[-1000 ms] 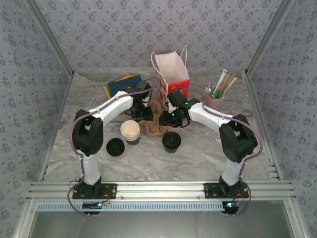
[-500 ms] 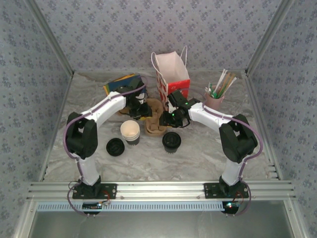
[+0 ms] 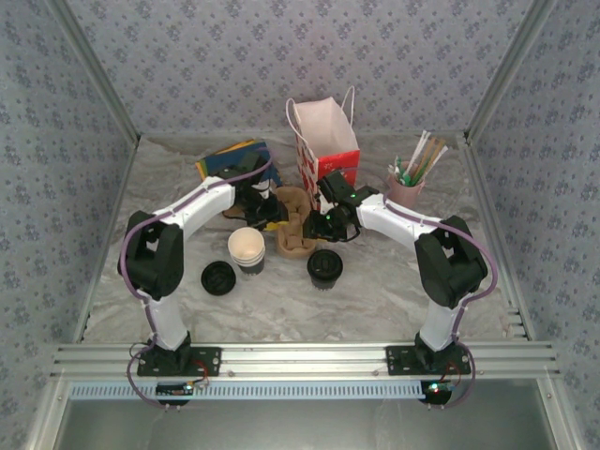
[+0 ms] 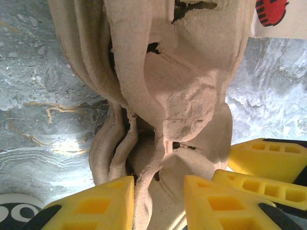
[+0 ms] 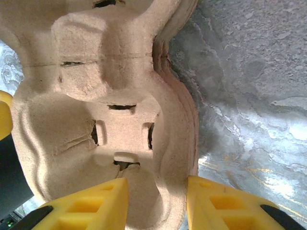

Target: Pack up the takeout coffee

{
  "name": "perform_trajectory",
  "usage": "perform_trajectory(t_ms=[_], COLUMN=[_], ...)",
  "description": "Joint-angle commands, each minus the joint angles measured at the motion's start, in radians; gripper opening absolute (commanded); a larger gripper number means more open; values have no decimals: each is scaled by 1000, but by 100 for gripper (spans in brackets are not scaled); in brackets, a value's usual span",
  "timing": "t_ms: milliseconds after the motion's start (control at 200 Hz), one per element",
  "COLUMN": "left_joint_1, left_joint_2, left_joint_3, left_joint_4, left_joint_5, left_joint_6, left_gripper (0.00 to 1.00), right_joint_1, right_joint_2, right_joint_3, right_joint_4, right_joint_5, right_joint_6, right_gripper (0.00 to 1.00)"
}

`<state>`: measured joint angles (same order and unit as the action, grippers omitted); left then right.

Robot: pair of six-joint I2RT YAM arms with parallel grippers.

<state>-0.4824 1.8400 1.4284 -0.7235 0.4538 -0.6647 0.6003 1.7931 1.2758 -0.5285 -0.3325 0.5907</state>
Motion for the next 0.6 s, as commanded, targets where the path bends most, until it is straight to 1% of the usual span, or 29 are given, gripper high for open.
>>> perform_trajectory(t_ms=[0, 245, 380, 460, 595], left_joint_1=[-3, 9, 16, 25, 27], left_joint_2=[-1, -9, -18, -26, -32], left_joint_3=[-9, -32, -40, -55, -50], left_joint_4=[72, 109, 114, 134, 120], left_joint_5=[91, 121, 132, 156, 147], left_joint_6=[-30, -46, -33, -19, 39], left_gripper=[32, 34, 34, 35, 36], right_joint_1=[12, 12, 11, 10, 10], right_joint_2=[-36, -33, -31, -30, -29], right_joint_3=[5, 5, 9, 10, 11], right_joint_4=[16, 16, 16, 15, 14], right_joint_5=[-17, -18, -19, -19, -19], right_joint_6=[-8, -8, -8, -9, -10], right_gripper=[36, 36, 36, 37, 36])
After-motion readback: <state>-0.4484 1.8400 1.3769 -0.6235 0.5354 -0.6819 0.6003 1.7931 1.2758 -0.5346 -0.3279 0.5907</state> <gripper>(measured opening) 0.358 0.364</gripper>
